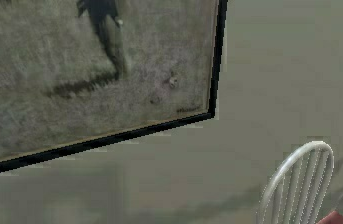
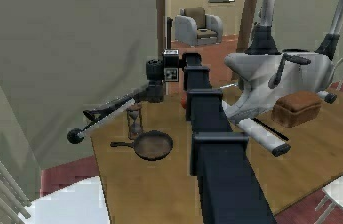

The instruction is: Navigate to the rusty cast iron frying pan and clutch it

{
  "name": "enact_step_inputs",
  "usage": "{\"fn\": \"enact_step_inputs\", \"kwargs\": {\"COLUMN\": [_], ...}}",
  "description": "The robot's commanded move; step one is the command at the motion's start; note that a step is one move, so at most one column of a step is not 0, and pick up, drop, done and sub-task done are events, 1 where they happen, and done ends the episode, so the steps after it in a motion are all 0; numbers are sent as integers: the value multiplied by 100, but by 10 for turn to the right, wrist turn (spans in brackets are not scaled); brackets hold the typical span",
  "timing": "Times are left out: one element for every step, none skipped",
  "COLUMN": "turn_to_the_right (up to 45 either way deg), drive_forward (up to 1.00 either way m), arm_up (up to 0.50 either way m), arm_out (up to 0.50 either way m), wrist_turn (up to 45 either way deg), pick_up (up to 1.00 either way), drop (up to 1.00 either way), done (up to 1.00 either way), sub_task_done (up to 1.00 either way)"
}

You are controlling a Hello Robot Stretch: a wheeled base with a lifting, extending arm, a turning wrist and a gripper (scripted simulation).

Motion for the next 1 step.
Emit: {"fn": "enact_step_inputs", "kwargs": {"turn_to_the_right": [0], "drive_forward": [0], "arm_up": [0], "arm_out": [0], "wrist_turn": [450], "pick_up": [0], "drop": [0], "done": [0], "sub_task_done": [0]}}
